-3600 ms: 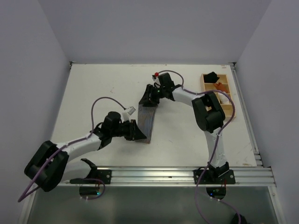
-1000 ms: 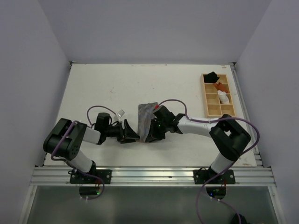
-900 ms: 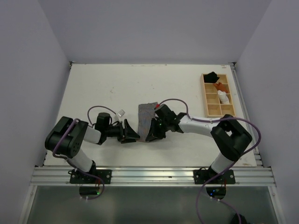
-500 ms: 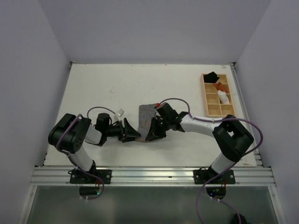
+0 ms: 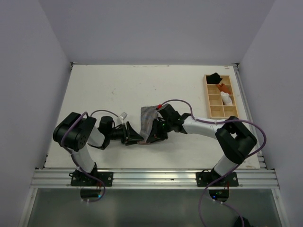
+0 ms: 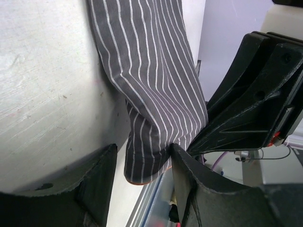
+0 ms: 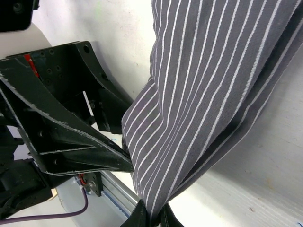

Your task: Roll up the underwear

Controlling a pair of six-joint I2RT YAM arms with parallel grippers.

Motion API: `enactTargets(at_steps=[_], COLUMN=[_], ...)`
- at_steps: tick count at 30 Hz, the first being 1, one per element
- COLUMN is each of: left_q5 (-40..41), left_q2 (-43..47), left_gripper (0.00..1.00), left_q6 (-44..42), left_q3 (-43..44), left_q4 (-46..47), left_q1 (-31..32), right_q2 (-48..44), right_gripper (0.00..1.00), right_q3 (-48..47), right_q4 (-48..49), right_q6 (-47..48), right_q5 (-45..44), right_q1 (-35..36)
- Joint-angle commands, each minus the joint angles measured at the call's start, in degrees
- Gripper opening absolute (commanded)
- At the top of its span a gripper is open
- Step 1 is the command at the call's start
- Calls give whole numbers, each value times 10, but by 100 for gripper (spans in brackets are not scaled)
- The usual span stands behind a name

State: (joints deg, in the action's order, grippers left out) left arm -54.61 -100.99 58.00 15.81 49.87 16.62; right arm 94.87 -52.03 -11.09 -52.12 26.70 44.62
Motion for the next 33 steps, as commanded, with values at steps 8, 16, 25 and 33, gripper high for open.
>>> enactTargets(at_steps=[8,16,25,33], left_q5=[-14,-25,-28,-33], left_q2=[-45,-126,-170,-167], left_gripper=[62,59,59,59], left_q6=[112,258,301,280], left_q3=[-43,-88,-82,-83], left_q4=[215,483,570,547], left_q1=[3,3,5,7], right_q2=[-8,-23,-35,-45], right_gripper=[0,0,0,0], right_q3=[18,42,47,57], right_q4=[64,103,121,129], right_q6=[-34,-60,-67,-77], right_q5=[28,38,49,51], right_q1=[-1,0,1,2])
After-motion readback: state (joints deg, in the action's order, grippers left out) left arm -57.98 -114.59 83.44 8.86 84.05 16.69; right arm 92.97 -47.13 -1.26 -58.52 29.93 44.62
